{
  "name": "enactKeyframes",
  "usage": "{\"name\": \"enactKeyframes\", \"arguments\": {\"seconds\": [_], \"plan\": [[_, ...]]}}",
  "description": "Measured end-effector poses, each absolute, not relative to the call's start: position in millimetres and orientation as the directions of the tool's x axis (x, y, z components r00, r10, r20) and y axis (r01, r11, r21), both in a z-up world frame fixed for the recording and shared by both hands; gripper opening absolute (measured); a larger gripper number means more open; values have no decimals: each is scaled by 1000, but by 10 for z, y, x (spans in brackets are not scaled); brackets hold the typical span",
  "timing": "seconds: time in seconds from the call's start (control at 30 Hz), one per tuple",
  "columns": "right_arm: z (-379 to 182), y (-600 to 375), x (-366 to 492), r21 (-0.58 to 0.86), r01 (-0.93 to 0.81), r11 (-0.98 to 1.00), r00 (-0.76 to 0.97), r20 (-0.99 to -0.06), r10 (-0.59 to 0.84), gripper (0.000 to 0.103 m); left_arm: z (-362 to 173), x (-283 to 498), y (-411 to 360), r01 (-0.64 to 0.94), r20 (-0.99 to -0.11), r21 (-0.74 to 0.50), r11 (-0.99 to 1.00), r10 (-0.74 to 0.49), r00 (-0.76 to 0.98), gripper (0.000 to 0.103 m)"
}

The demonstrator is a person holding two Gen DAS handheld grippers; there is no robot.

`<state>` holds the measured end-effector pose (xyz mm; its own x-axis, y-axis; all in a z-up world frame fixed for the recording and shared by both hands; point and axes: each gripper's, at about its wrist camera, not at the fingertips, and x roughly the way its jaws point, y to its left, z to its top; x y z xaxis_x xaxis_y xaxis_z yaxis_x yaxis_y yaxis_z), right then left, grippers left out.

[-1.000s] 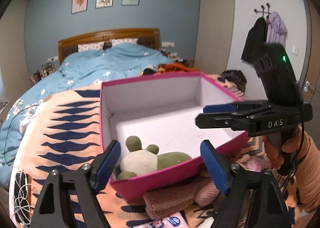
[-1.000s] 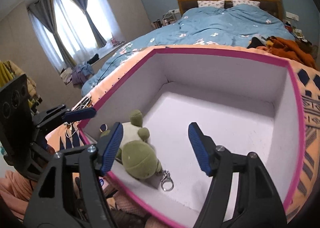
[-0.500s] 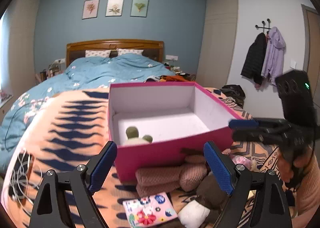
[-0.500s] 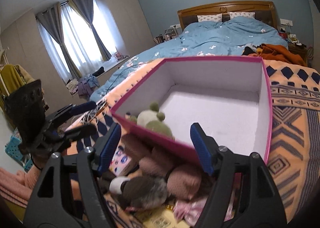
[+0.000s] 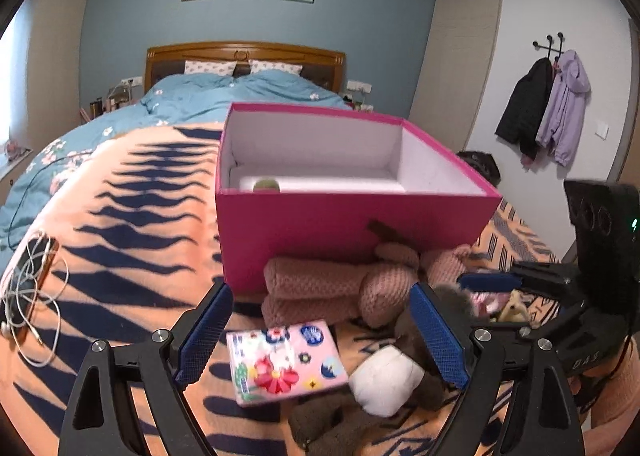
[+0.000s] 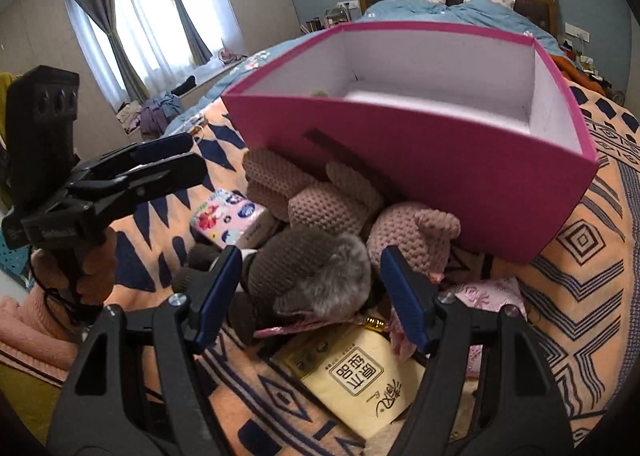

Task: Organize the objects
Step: 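Move the right gripper back to the brown monkey plush and grasp it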

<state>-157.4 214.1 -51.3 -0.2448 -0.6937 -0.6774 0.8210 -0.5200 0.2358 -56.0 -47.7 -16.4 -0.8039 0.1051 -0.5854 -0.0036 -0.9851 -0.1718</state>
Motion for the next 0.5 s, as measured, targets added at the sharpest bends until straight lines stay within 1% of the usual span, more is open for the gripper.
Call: {"name": "enactKeyframes", "arguments": {"seconds": [0.2,0.33,0.5], "plan": [[-533,2133,-1538,223,821,-526,-257,-678,-689,73,-325,-530,-464,1,-621,-190,-982,119,-774,92],[-575,2081,-1500,226,824,-519,-246,-683,-688,73,-414,-490,-426,17,-646,-156,-988,89,-759,92],[-601,2047,-1452,222,832,-509,-239,-685,-689,73,-513,-403,-420,-7,-671,-166,-986,118,-732,92]]}}
